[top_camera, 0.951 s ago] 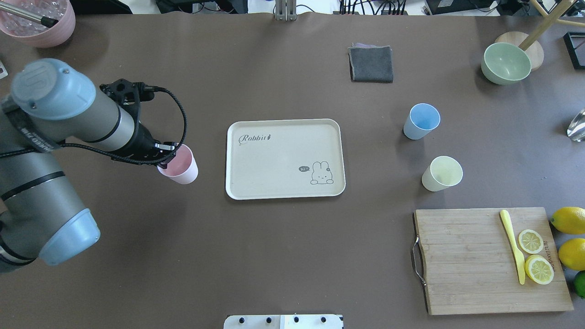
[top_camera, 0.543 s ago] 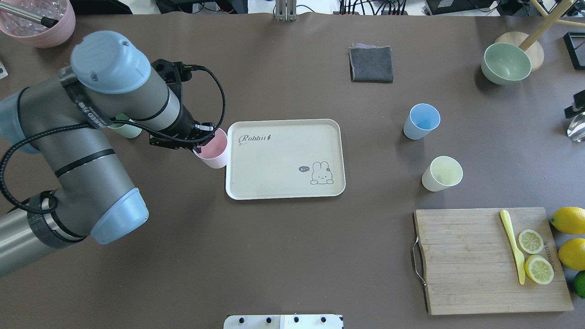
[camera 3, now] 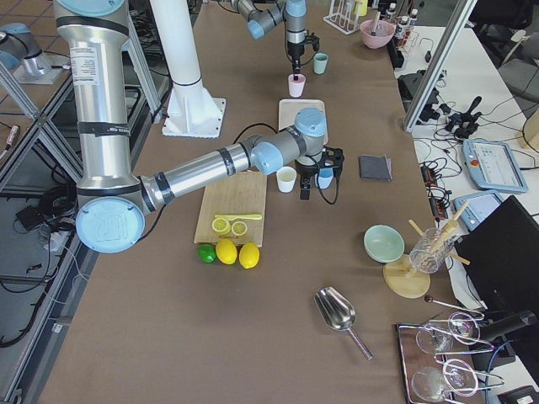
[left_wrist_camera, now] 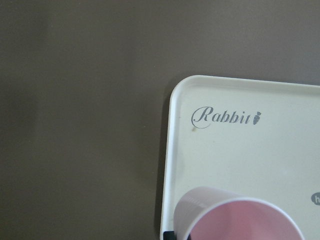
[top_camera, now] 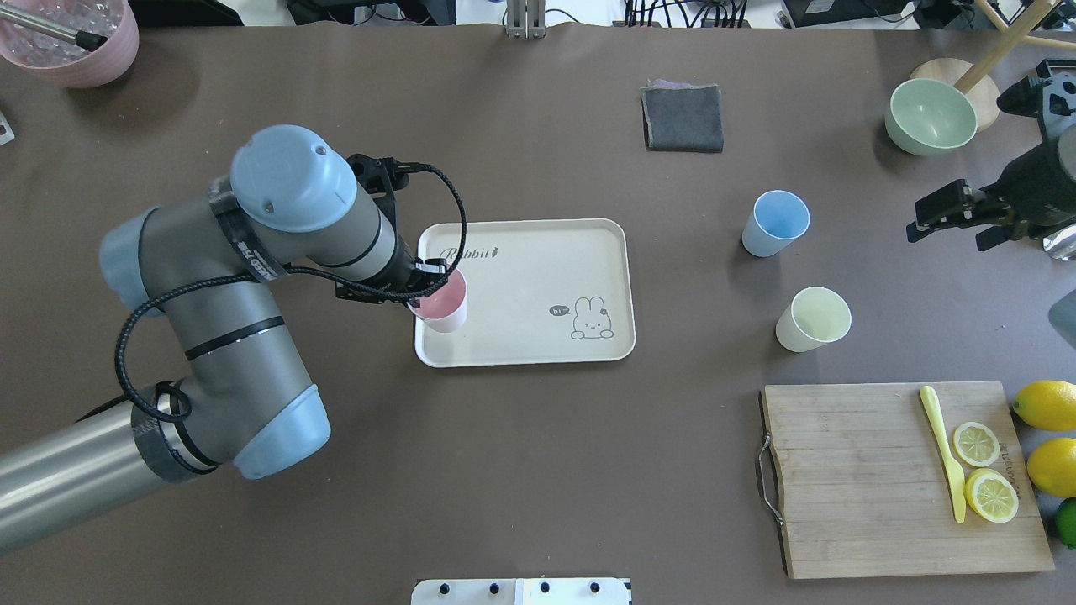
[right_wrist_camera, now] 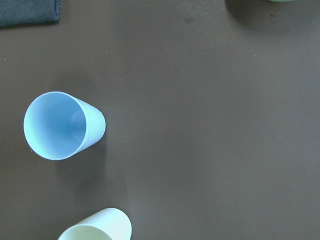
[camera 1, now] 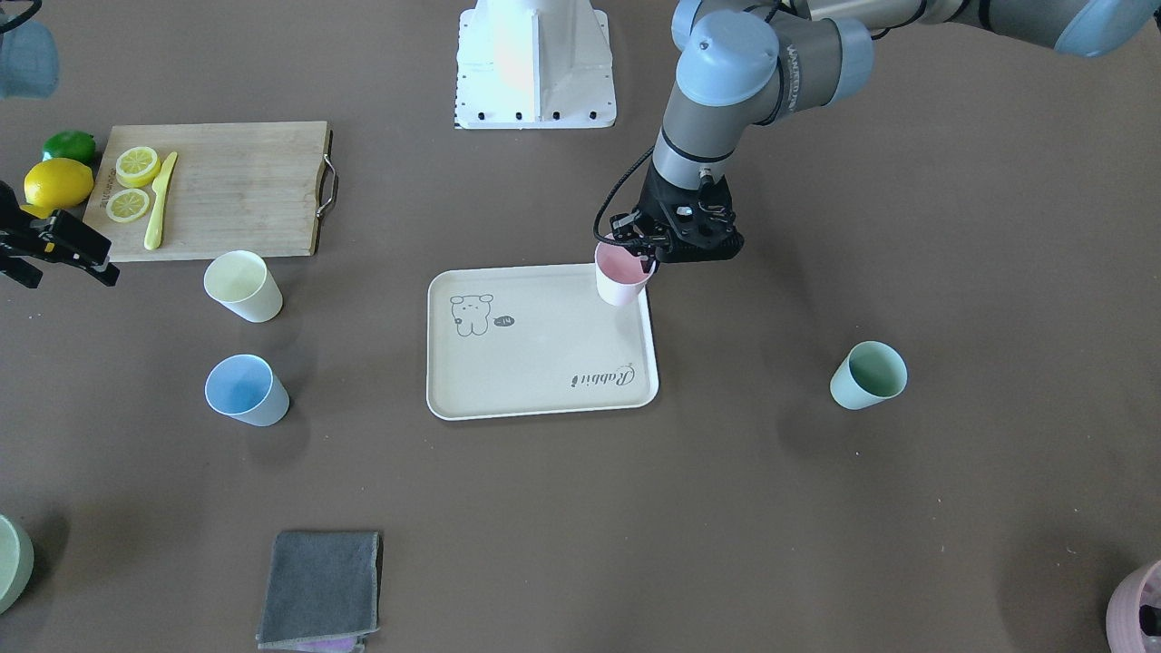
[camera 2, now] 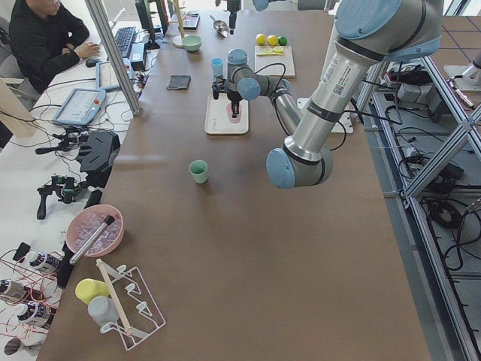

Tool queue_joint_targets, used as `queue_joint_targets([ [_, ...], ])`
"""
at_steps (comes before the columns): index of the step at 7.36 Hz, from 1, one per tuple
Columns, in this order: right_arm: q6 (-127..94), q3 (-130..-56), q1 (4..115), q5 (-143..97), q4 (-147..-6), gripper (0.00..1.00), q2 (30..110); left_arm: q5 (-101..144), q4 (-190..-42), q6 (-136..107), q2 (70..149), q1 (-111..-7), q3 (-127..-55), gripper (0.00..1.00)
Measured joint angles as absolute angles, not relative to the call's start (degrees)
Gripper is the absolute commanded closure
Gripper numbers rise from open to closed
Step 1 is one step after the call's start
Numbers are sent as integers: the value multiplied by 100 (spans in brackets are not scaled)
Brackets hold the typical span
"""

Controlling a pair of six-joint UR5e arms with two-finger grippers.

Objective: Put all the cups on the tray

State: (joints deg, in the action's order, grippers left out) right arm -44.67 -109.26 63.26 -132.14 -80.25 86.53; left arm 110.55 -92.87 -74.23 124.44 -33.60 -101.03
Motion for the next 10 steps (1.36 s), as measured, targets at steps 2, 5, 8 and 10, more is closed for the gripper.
queue_joint_targets([
  [2,-4536,-10930,6190,-13172,-8001,0,8580,10778,-9707,-7691,12579,-3071,-9695,100],
  [5,-4807,-10959,6064,-13164,-7998,0,8507,10674,-9847,-7725,12635,-2995,-9519,2],
  [8,-5486,-10959,5439,-12720,-7982,0,8281,10724,-9756,-7689,12638,-3175,-9831,2],
  [10,-5683,-10929,5034,-12420,-7835,0,8367,10811,-9662,-7666,12639,-3299,-9927,2],
])
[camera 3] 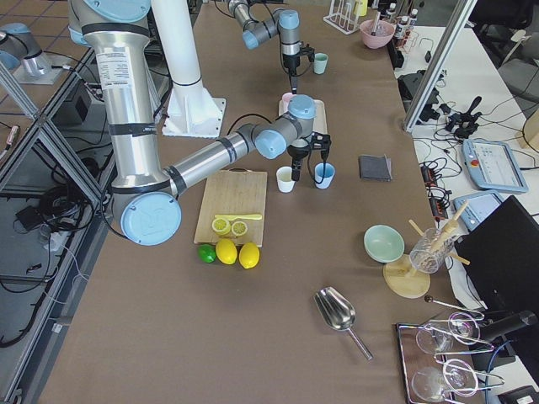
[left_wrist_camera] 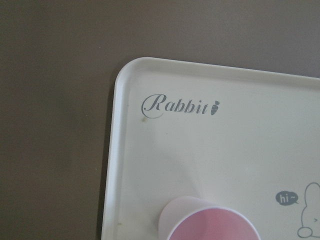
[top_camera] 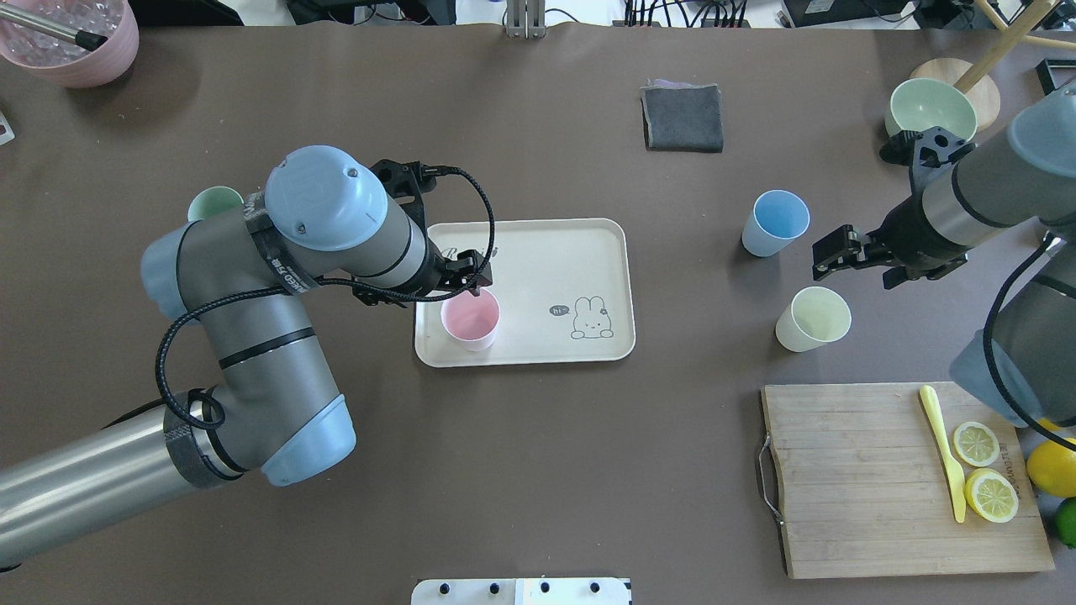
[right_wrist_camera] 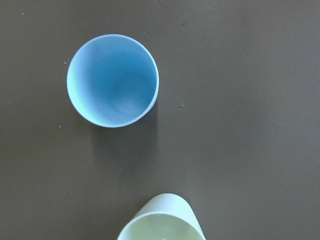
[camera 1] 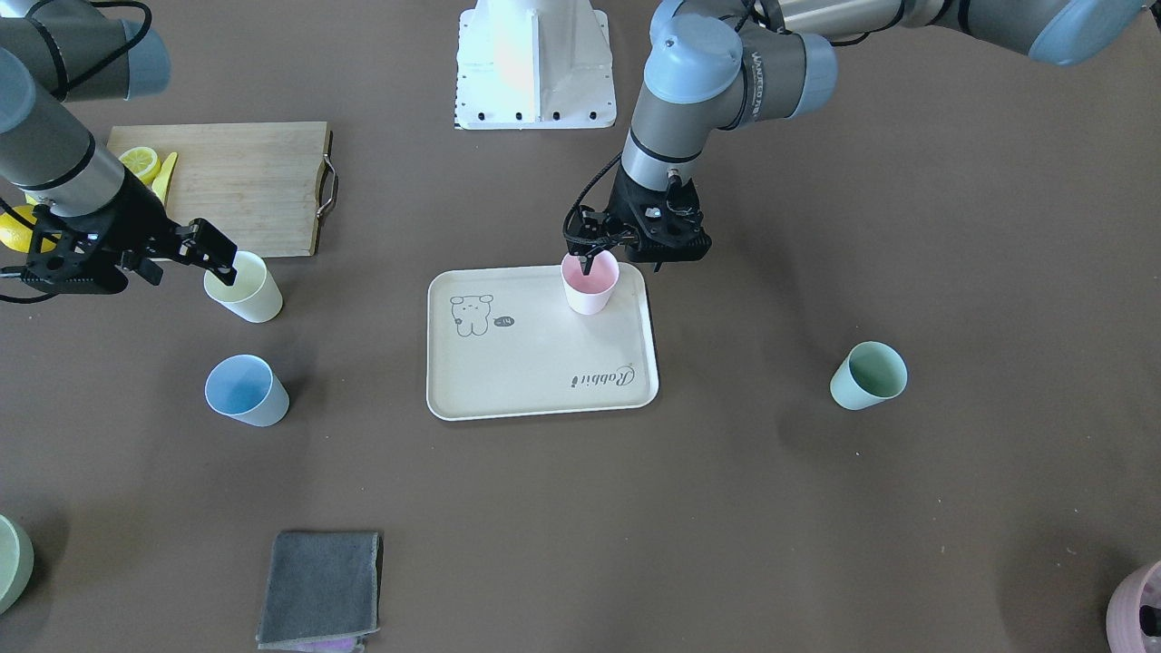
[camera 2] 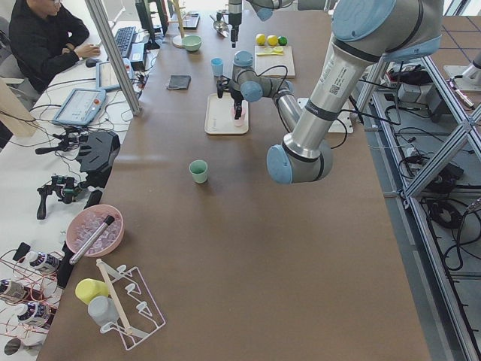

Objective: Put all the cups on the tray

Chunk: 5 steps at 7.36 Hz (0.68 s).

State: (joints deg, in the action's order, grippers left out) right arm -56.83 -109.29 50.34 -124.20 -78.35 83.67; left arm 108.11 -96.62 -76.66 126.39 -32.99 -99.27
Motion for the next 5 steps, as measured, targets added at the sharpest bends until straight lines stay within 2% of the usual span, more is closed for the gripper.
queue_joint_targets([
  [1,-5696,-10912,4915,-12353,-7672,1,8532,10825,-9648,-7659,12639,-3325,-9942,2],
  [2,-5689,-10894,4838,-12293,-7520,11,8693,10828,-9644,-7657,12639,-3334,-9949,2],
  [3,-5683,-10886,4771,-12238,-7437,58,8807,10828,-9643,-7656,12637,-3337,-9956,2],
  [4,-5700,-10878,4673,-12162,-7406,100,8866,10830,-9639,-7653,12631,-3345,-9969,2],
  [5,-5718,-10849,4557,-12040,-7396,100,8872,10836,-9625,-7641,12626,-3369,-9996,2],
])
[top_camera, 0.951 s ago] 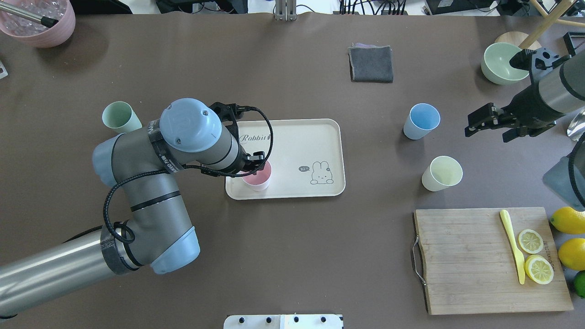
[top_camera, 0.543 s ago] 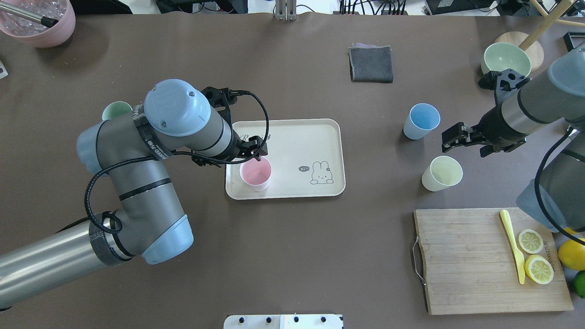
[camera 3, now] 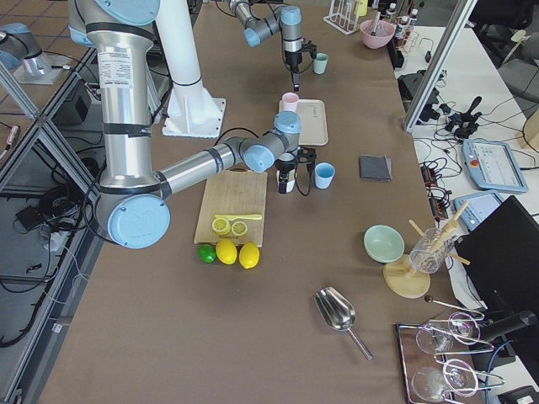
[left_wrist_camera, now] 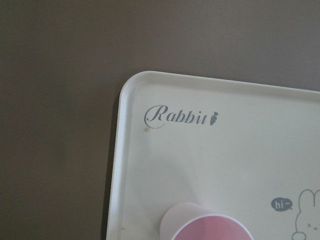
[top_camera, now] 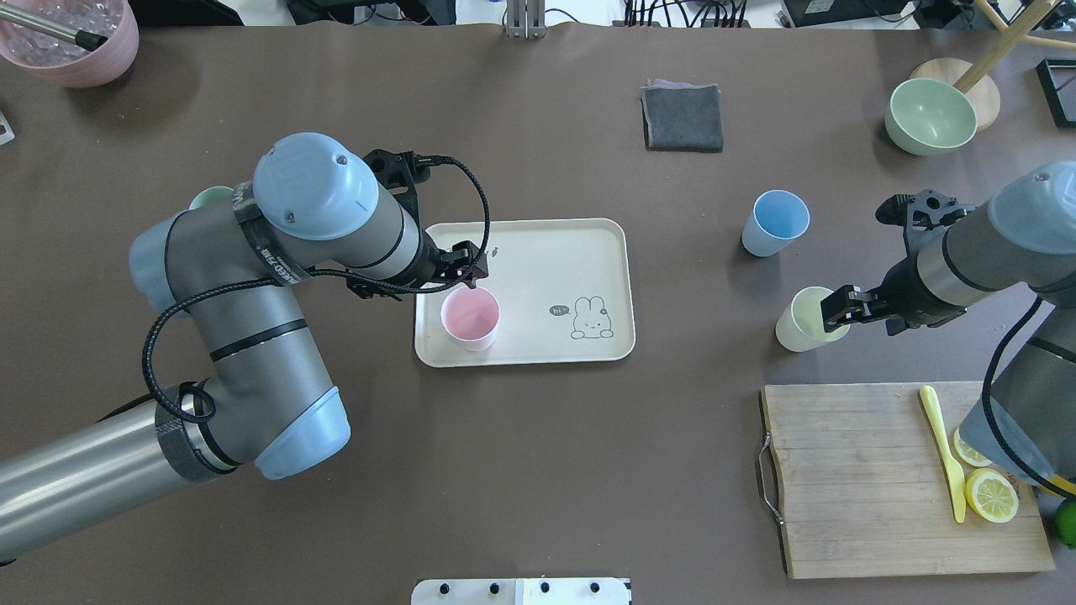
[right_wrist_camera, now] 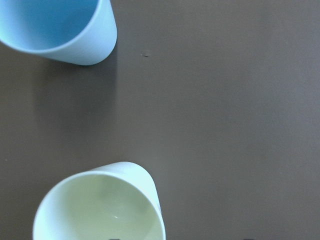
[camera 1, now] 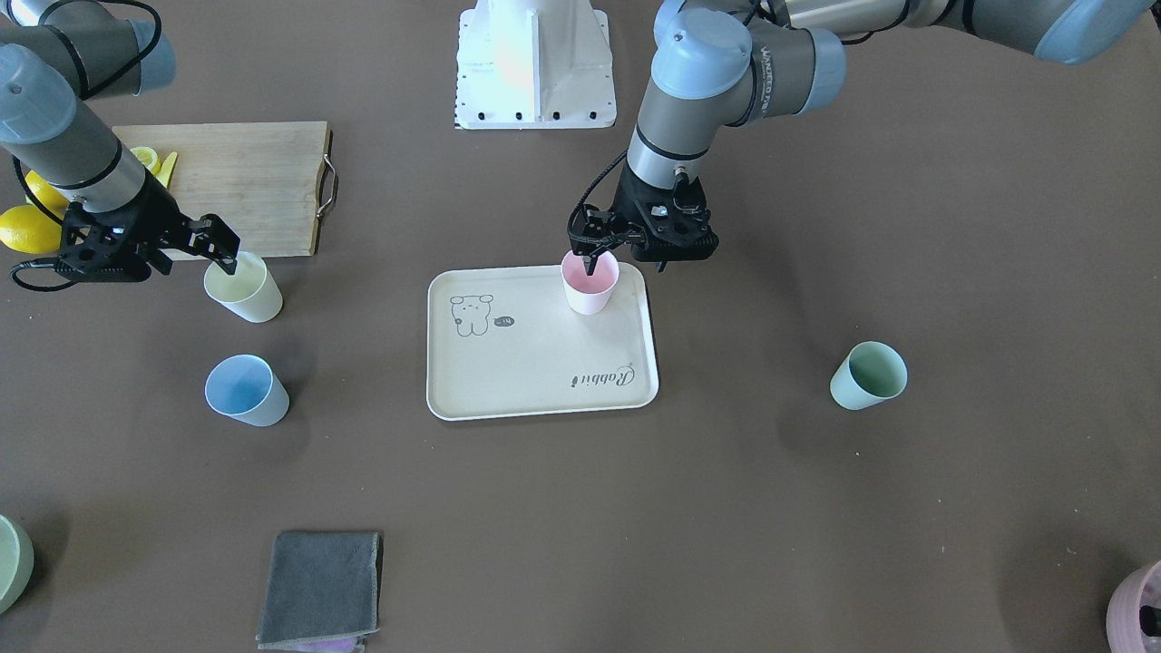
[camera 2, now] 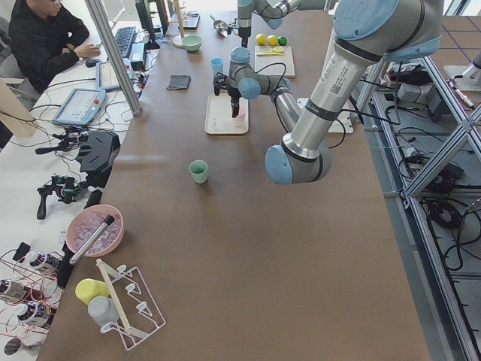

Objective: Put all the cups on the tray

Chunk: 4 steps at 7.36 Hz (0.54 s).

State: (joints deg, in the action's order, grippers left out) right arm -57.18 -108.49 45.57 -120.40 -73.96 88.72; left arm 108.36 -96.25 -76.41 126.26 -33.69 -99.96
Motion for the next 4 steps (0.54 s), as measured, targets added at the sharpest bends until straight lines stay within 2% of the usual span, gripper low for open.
queue_joint_targets([
  [4,-5776,-10785,4376,-11784,-7392,100,8678,11443,-9181,-7024,12657,-4065,-10268,2],
])
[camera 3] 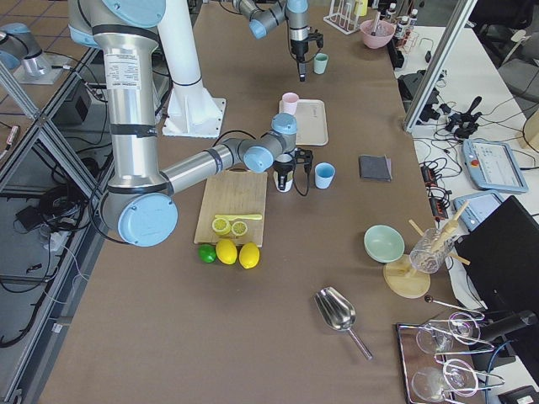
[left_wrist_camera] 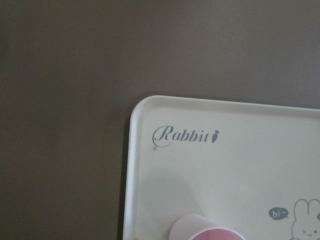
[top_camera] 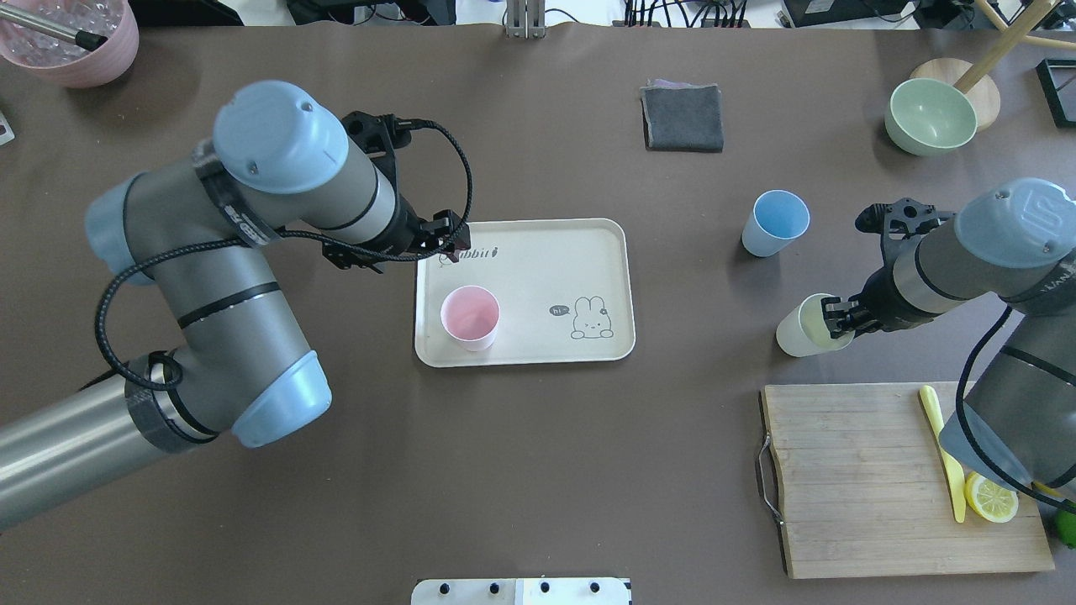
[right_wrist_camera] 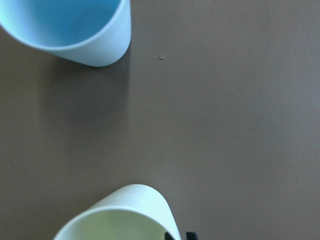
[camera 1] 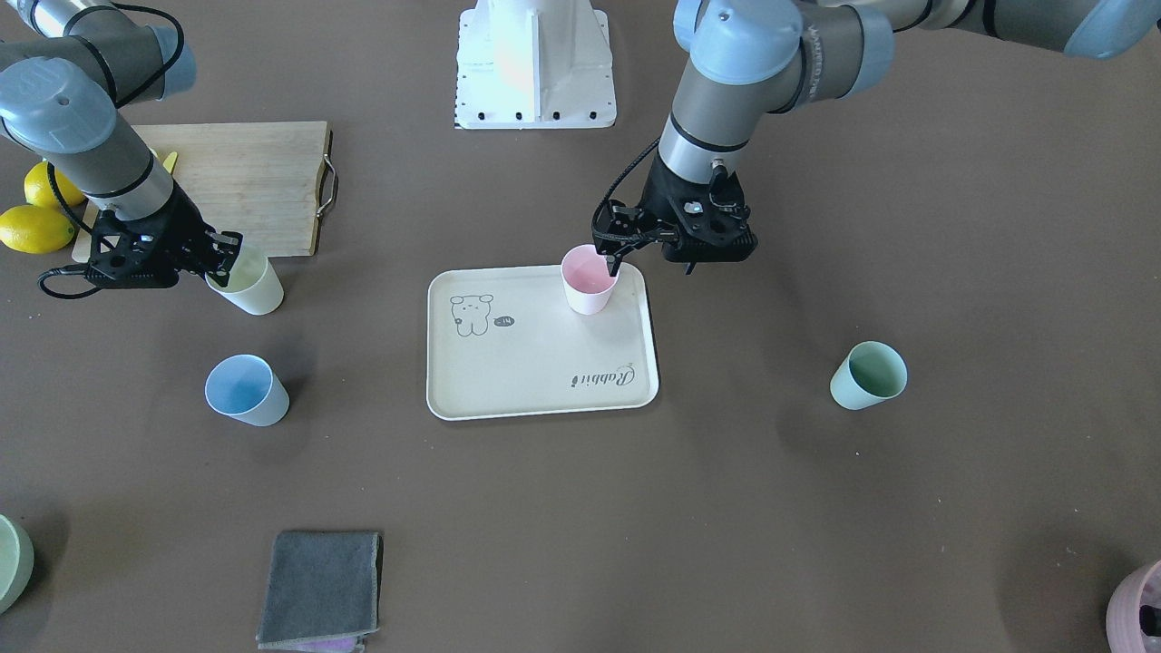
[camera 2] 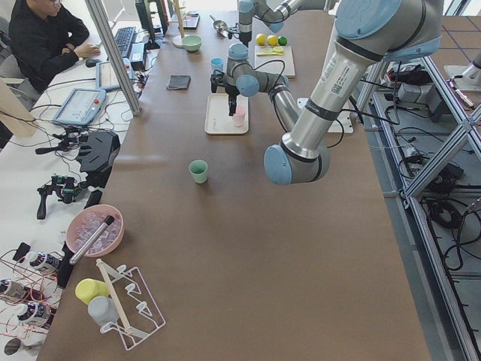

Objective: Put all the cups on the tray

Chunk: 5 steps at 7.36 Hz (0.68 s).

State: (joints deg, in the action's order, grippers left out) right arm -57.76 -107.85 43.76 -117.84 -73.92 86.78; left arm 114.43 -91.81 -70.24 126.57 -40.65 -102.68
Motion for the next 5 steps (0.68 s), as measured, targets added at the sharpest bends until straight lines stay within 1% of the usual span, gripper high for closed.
queue_joint_targets([
  [3,-5914,-11128,4473,-12076,-7437,100,8472,12028,-8705,-5864,12649,-4978,-10277,2],
  [5,-6283,-11163,4508,-12280,-7589,100,7971,12136,-8312,-4659,12563,-5550,-10213,2],
])
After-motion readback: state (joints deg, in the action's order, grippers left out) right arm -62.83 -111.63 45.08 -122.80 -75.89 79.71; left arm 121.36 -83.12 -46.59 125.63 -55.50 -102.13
